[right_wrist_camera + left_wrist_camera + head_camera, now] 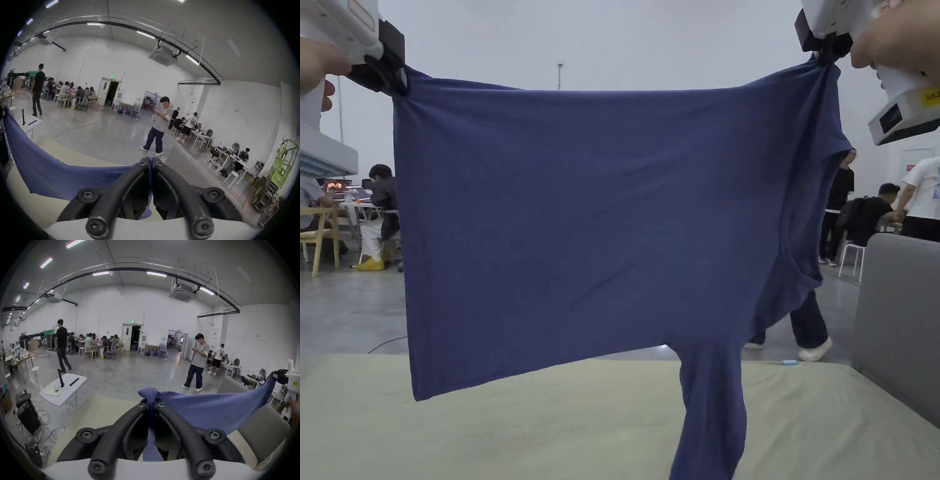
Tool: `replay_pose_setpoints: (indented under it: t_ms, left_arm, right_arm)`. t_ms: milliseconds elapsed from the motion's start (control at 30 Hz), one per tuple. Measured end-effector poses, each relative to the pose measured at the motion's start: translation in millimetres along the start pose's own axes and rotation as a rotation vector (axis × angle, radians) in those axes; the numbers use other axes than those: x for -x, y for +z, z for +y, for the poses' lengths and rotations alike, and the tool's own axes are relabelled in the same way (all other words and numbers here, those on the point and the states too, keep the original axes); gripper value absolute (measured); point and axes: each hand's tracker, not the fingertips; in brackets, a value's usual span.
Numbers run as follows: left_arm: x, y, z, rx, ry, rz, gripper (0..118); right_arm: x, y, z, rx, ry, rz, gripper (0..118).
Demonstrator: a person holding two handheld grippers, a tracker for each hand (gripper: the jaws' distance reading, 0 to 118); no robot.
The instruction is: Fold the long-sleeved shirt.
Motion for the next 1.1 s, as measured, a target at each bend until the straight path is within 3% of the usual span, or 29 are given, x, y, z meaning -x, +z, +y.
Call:
replay_pose_setpoints:
  t_ms: [267,500,667,933,1100]
  left_arm:
    - [-3.9,-15.4,-63.2,0.089,-0.007,-0.01,0]
    - [18.0,-83.1,-194.3,0.356,0.011,-0.016,0]
    - [48.2,-95.3,-290.4,0.521,0.065,-0.015,0]
    - [70.2,-4.7,-339.1,0.579,0.024,-0.067,0]
    - [66.2,87.4,-389.2,0.658,-0.002,-0.114,0]
  right_arm:
    - [17.9,-47.9,-62.5,0.112,0.035,0.06,0]
    - [81.5,-105.8,-217.3,0.325,0.188,0.17,0]
    - [101.2,-102.8,-311.1,0.412,0.226,0.244,0]
    - [58.0,-0.6,-379.6,0.421,0.171,0.391,0]
    - [47.4,90.5,-444.8,0.435,0.212,0.444,0]
